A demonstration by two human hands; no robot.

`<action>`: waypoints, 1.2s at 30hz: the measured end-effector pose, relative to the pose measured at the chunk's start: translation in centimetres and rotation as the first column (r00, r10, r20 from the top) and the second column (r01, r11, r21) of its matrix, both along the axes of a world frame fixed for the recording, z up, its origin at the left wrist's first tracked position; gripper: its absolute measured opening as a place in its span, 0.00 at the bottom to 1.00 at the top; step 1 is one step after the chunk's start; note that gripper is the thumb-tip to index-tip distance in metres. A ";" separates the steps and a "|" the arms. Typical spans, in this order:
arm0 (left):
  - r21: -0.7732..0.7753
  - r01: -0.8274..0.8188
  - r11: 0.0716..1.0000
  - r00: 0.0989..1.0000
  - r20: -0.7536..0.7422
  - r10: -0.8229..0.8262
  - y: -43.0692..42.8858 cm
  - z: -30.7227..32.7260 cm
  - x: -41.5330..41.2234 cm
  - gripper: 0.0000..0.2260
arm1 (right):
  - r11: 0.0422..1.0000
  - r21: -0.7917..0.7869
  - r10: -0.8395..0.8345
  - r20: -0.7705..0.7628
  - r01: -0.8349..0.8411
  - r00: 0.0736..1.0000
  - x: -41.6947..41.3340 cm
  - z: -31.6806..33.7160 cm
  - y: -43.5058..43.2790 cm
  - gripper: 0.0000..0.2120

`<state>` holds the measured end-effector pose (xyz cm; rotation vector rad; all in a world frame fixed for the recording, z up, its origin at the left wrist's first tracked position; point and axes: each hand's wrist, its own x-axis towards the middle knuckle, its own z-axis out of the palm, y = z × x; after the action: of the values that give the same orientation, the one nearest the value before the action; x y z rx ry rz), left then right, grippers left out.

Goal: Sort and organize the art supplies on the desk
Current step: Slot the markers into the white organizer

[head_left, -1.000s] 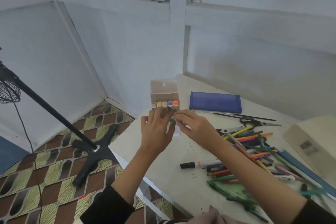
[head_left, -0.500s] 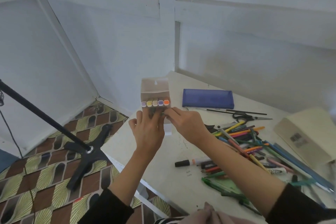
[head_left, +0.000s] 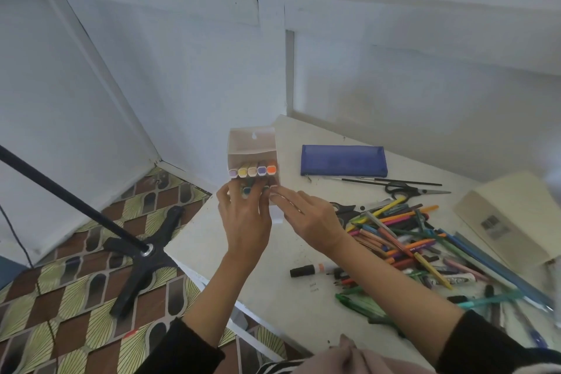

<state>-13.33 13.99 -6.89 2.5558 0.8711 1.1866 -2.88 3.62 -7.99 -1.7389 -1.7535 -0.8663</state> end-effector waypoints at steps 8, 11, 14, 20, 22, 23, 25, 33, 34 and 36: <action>0.072 -0.157 0.985 0.987 0.030 0.155 -0.2 -1.1 0.1 0.10 | 0.999 -0.020 0.024 -0.114 -0.026 0.993 -0.5 1.7 -0.7 0.13; 0.170 -0.212 0.962 0.966 0.184 0.180 -1.1 -2.4 -0.6 0.08 | 0.998 -0.026 -0.053 -0.193 0.049 0.980 0.3 1.5 -3.0 0.15; 0.249 -0.063 0.966 0.970 0.241 0.001 -2.4 -3.8 -1.0 0.08 | 0.974 -0.040 -0.224 -0.320 0.223 0.921 2.5 1.1 -6.8 0.15; 0.173 0.550 0.817 0.835 -0.100 -0.541 -5.1 -3.7 2.8 0.11 | 0.696 -0.428 -0.711 -0.521 0.577 0.472 9.0 -0.3 -13.9 0.10; 0.060 0.634 0.771 0.761 -0.228 -0.608 -6.2 -3.3 5.2 0.11 | 0.604 -0.563 -0.796 -0.467 0.564 0.386 10.6 -0.4 -15.4 0.10; 0.015 0.658 0.753 0.725 -0.282 -0.628 -6.7 -3.3 6.5 0.11 | 0.573 -0.609 -0.820 -0.428 0.548 0.381 11.1 -0.5 -15.8 0.10; -0.076 0.684 0.725 0.645 -0.400 -0.651 -7.5 -3.5 8.8 0.11 | 0.545 -0.666 -0.837 -0.392 0.509 0.382 11.8 -0.5 -16.2 0.10; -0.321 0.494 0.808 0.573 -0.579 -0.580 -7.2 -4.2 12.9 0.19 | 0.588 -0.695 -0.797 -0.411 0.414 0.442 12.6 -1.4 -15.1 0.06; -0.313 0.475 0.822 0.597 -0.572 -0.563 -6.9 -4.5 13.0 0.19 | 0.579 -0.696 -0.801 -0.392 0.424 0.452 12.6 -1.6 -15.1 0.06; -0.300 0.439 0.847 0.633 -0.566 -0.529 -6.3 -4.8 13.3 0.19 | 0.571 -0.686 -0.805 -0.360 0.450 0.472 12.8 -1.7 -15.1 0.06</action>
<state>-0.02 7.68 -11.74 2.8203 0.2638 0.0782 9.89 -11.46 -9.74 -2.7367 -0.7987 0.0756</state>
